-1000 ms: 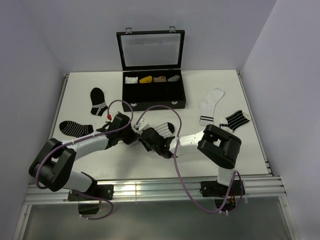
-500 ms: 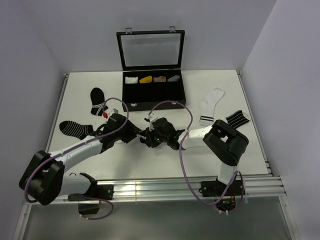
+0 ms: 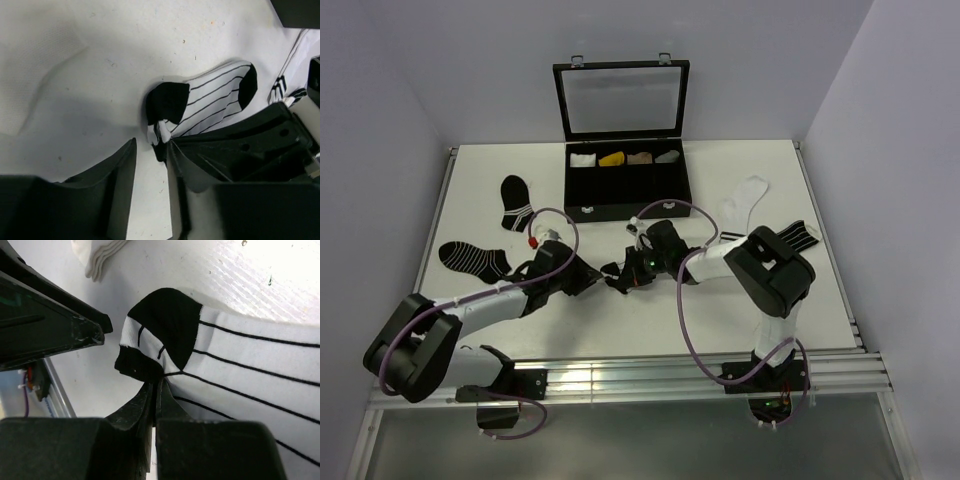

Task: Roll the socks
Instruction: Roll the sock at the center of the board.

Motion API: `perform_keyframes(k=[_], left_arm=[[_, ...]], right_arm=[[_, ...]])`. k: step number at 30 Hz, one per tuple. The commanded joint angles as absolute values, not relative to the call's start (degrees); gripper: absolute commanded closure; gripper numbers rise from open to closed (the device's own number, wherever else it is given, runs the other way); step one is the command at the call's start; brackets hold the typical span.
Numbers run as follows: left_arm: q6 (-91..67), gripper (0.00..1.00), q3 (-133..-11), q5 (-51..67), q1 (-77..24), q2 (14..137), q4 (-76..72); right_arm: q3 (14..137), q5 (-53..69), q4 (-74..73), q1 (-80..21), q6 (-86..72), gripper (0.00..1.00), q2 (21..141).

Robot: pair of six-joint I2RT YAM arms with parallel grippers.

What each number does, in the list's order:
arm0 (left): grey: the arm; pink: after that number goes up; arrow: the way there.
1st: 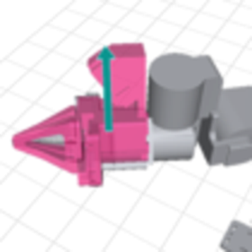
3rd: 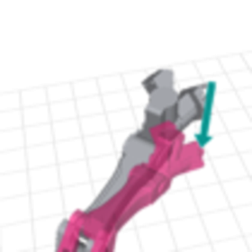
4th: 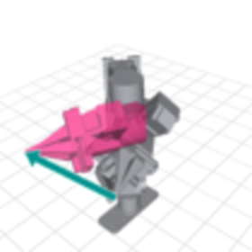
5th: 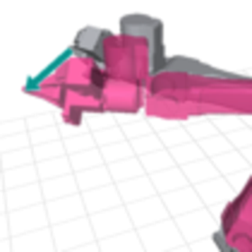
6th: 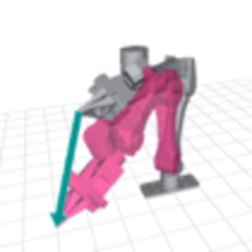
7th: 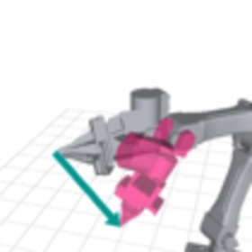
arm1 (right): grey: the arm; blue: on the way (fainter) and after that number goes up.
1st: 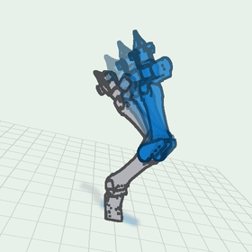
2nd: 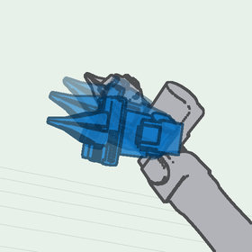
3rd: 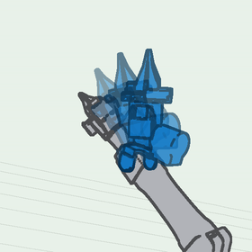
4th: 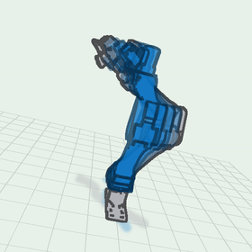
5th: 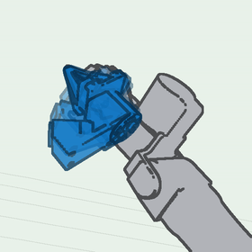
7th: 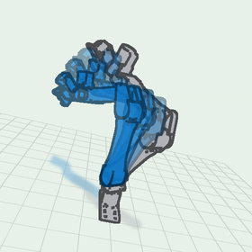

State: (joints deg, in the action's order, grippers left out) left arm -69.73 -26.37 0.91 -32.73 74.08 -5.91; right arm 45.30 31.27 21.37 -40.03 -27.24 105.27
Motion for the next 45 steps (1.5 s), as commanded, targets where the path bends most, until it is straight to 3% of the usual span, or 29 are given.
perform_keyframes(k=[1, 3, 16, 45], left_arm=[[-68.91, 0.65, -26.02, 2.72, -33.31, 75.14, -12.3], [-68.56, 0.74, -25.84, 3.25, -33.57, 75.76, -12.65], [-69.61, 0.9, -22.77, 3.52, -33.93, 75.15, -14.41], [-66.8, 0.92, -25.84, 6.68, -33.93, 81.12, -23.73]], right_arm=[[47.98, 35.86, 21.45, -39.11, -29.36, 1.0, 107.22], [48.43, 36.3, 21.44, -38.93, -29.88, 1.0, 107.75], [50.01, 38.23, 21.36, -36.91, -32.43, 1.0, 111.01], [50.1, 37.44, 20.48, -36.65, -31.99, 1.0, 110.92]])
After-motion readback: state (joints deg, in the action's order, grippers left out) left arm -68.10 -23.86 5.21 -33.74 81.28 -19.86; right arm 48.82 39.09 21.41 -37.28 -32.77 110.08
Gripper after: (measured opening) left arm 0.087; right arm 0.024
